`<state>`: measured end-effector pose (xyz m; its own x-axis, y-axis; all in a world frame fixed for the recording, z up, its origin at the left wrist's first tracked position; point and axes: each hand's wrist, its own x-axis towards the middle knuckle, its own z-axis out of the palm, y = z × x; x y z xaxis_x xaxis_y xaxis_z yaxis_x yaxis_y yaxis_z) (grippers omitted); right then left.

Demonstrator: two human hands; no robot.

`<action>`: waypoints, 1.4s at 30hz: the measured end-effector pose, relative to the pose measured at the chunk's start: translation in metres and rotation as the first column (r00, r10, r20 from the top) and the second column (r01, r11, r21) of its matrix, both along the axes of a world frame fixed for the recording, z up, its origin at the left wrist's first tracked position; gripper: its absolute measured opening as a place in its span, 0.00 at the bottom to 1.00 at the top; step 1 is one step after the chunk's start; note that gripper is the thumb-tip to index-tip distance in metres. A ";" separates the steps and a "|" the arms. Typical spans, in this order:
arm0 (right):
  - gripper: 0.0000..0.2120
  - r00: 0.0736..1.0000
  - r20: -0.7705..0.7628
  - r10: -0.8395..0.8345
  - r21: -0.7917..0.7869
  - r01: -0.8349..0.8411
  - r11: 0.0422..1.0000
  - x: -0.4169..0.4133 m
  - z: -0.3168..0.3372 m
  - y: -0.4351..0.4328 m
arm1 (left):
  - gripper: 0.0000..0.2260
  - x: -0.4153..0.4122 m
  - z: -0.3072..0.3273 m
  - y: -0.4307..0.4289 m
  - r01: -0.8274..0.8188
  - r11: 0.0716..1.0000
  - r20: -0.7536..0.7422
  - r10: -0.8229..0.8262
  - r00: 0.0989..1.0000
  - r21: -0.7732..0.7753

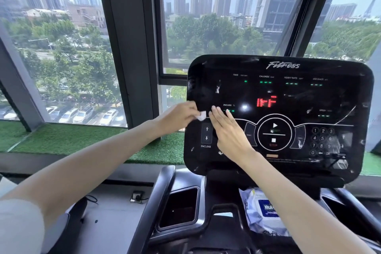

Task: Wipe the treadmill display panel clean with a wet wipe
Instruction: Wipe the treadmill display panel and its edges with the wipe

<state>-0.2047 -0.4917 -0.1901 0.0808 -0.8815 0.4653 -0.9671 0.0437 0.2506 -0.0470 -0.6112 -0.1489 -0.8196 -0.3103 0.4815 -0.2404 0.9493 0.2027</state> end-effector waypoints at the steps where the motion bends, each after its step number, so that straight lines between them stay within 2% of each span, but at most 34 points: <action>1: 0.34 1.000 -0.006 -0.004 0.008 0.004 1.000 0.000 0.001 0.000 | 0.06 -0.001 0.000 -0.004 -0.053 0.998 -0.107 0.057 0.993 0.038; 2: 0.34 1.000 -0.016 -0.011 0.017 0.011 1.000 0.000 0.002 0.000 | 0.06 -0.002 -0.002 -0.004 -0.083 0.995 -0.175 0.091 0.980 0.057; 3: 0.34 0.999 -0.028 -0.017 0.024 0.018 1.000 0.000 0.002 0.000 | 0.06 -0.003 -0.006 0.000 -0.069 0.997 -0.174 0.075 0.982 0.042; 6: 0.35 0.999 -0.050 -0.020 0.041 0.022 0.999 0.000 0.003 0.000 | 0.06 0.002 -0.026 0.015 0.120 0.986 0.118 -0.106 0.987 -0.119; 7: 0.35 0.998 -0.061 -0.020 0.044 0.022 0.999 -0.001 0.003 0.000 | 0.06 0.004 -0.023 0.016 0.115 0.987 0.125 -0.100 0.987 -0.114; 8: 0.34 0.997 -0.068 -0.021 0.044 0.024 0.999 -0.002 0.002 -0.001 | 0.06 0.002 -0.018 0.009 0.050 0.996 0.046 -0.047 0.998 -0.077; 10: 0.34 0.998 -0.063 -0.025 0.038 0.028 0.999 -0.003 0.001 -0.001 | 0.06 -0.001 -0.009 -0.003 -0.124 0.992 -0.217 0.126 0.968 0.020; 11: 0.33 0.998 -0.056 -0.025 0.035 0.027 0.999 -0.003 0.001 -0.002 | 0.06 -0.001 -0.008 -0.004 -0.149 0.988 -0.257 0.151 0.954 0.029; 12: 0.33 0.998 -0.050 -0.025 0.038 0.027 0.999 -0.002 0.002 -0.002 | 0.05 0.001 -0.011 -0.001 -0.111 0.993 -0.225 0.101 0.969 -0.032; 14: 0.34 0.999 -0.047 -0.019 0.040 0.021 0.999 -0.001 0.002 -0.001 | 0.05 0.008 -0.023 0.011 0.080 0.984 0.037 -0.075 0.996 -0.157; 15: 0.34 0.998 -0.053 -0.019 0.043 0.021 0.999 -0.001 0.002 -0.001 | 0.05 0.012 -0.025 0.015 0.135 0.976 0.150 -0.110 0.983 -0.172; 16: 0.34 0.998 -0.063 -0.023 0.046 0.026 0.999 0.000 0.002 -0.001 | 0.05 0.012 -0.021 0.013 0.116 0.980 0.163 -0.089 0.983 -0.161; 19: 0.33 0.996 -0.068 -0.050 0.032 0.052 0.998 0.000 0.000 0.000 | 0.06 0.006 -0.008 -0.006 -0.108 0.994 -0.175 0.102 0.979 -0.024; 20: 0.34 0.996 -0.066 -0.054 0.034 0.056 0.998 0.000 -0.001 -0.001 | 0.06 0.006 -0.010 -0.005 -0.110 0.994 -0.205 0.105 0.973 -0.015; 21: 0.34 0.996 -0.067 -0.054 0.038 0.057 0.998 0.001 -0.001 -0.001 | 0.06 0.007 -0.018 -0.001 -0.060 0.995 -0.158 0.047 0.986 -0.075; 23: 0.35 0.996 -0.068 -0.051 0.036 0.054 0.998 0.002 -0.001 -0.002 | 0.06 0.013 -0.041 0.016 0.122 0.974 0.092 -0.106 0.990 -0.191; 24: 0.35 0.996 -0.069 -0.051 0.034 0.053 0.998 0.002 0.000 -0.002 | 0.06 0.017 -0.047 0.022 0.171 0.965 0.180 -0.135 0.974 -0.198; 25: 0.35 0.996 -0.068 -0.053 0.037 0.055 0.998 0.002 0.000 -0.002 | 0.06 0.018 -0.046 0.020 0.154 0.971 0.188 -0.119 0.975 -0.181; 27: 0.34 0.996 -0.069 -0.059 0.032 0.062 0.998 0.001 -0.001 -0.001 | 0.06 0.012 -0.035 0.005 -0.023 0.996 -0.066 0.017 0.998 -0.087; 28: 0.34 0.995 -0.074 -0.062 0.028 0.065 0.998 0.001 -0.002 -0.001 | 0.07 0.011 -0.030 0.001 -0.090 0.996 -0.172 0.087 0.981 -0.010; 29: 0.34 0.995 -0.078 -0.065 0.025 0.067 0.997 0.001 -0.003 -0.001 | 0.07 0.011 -0.030 0.002 -0.103 0.995 -0.209 0.103 0.973 0.011; 30: 0.34 0.995 -0.078 -0.066 0.023 0.068 0.997 0.001 -0.004 -0.002 | 0.07 0.012 -0.034 0.005 -0.061 0.997 -0.173 0.051 0.984 -0.052; 31: 0.34 0.995 -0.072 -0.066 0.022 0.068 0.997 0.001 -0.004 -0.003 | 0.07 0.014 -0.042 0.010 0.018 0.991 -0.062 -0.027 0.998 -0.134; 32: 0.34 0.995 -0.068 -0.067 0.022 0.068 0.997 0.001 -0.004 -0.003 | 0.07 0.018 -0.050 0.018 0.107 0.980 0.069 -0.097 0.993 -0.170; 33: 0.34 0.995 -0.073 -0.067 0.026 0.069 0.997 0.001 -0.003 -0.003 | 0.07 0.020 -0.054 0.021 0.146 0.974 0.138 -0.123 0.983 -0.173; 34: 0.34 0.994 -0.083 -0.068 0.032 0.071 0.997 0.001 -0.003 -0.003 | 0.07 0.020 -0.053 0.019 0.121 0.981 0.121 -0.104 0.987 -0.151; 36: 0.34 0.993 -0.092 -0.070 0.034 0.074 0.997 0.000 -0.002 -0.001 | 0.07 0.015 -0.047 0.006 -0.044 0.997 -0.112 0.038 0.993 -0.056; 37: 0.34 0.993 -0.091 -0.069 0.027 0.072 0.997 0.001 -0.002 0.000 | 0.07 0.014 -0.046 0.004 -0.078 0.997 -0.176 0.074 0.982 -0.014; 38: 0.34 0.994 -0.090 -0.068 0.026 0.070 0.997 0.001 -0.002 0.000 | 0.07 0.014 -0.048 0.006 -0.059 0.998 -0.170 0.053 0.984 -0.032; 40: 0.34 0.994 -0.088 -0.070 0.030 0.073 0.997 0.002 -0.002 -0.001 | 0.07 0.017 -0.063 0.016 0.080 0.984 0.015 -0.079 0.997 -0.161; 41: 0.34 0.993 -0.090 -0.070 0.030 0.073 0.997 0.002 -0.002 -0.002 | 0.07 0.021 -0.068 0.021 0.133 0.976 0.106 -0.116 0.988 -0.171; 42: 0.34 0.993 -0.093 -0.068 0.031 0.071 0.997 0.001 -0.002 -0.002 | 0.08 0.023 -0.068 0.023 0.126 0.981 0.122 -0.109 0.987 -0.145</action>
<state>-0.2033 -0.4933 -0.1921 0.0594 -0.9018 0.4280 -0.9349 0.1000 0.3404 -0.0244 -0.5883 -0.2173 -0.8977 -0.1391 0.4180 -0.1385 0.9899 0.0319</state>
